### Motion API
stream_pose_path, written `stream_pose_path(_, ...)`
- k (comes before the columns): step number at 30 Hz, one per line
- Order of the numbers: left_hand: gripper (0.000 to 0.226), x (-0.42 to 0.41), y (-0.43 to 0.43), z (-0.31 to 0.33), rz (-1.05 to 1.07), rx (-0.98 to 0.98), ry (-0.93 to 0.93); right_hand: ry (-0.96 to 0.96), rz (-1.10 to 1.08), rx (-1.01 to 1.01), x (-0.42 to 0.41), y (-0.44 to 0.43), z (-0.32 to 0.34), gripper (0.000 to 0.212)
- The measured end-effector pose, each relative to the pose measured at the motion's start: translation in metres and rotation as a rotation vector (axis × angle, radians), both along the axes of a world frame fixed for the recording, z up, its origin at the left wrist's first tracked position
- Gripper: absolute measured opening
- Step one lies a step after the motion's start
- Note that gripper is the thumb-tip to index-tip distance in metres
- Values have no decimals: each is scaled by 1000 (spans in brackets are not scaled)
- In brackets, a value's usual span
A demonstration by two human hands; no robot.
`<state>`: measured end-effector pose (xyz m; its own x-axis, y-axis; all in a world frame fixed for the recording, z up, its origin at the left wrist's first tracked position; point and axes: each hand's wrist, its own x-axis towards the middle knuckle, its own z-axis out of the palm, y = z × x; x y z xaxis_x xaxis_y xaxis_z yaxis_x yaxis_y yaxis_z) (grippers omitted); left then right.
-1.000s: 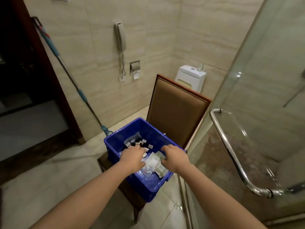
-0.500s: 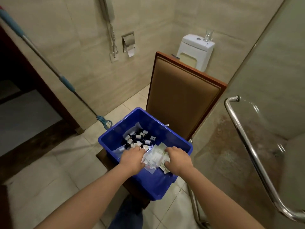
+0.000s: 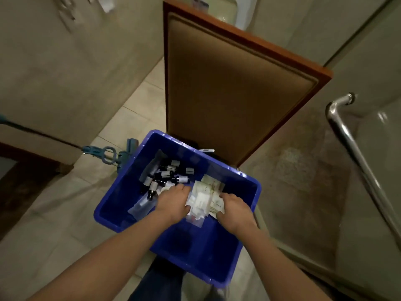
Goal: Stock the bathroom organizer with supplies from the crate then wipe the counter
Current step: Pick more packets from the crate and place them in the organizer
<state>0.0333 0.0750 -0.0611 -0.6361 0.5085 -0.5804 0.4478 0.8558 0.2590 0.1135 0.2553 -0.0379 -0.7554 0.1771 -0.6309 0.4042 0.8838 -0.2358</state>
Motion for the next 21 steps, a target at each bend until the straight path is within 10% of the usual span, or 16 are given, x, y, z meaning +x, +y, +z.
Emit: stream_pose_path(21, 57, -50, 67, -169, -174, 33, -52, -148, -303, 20, -25, 15, -167, 62)
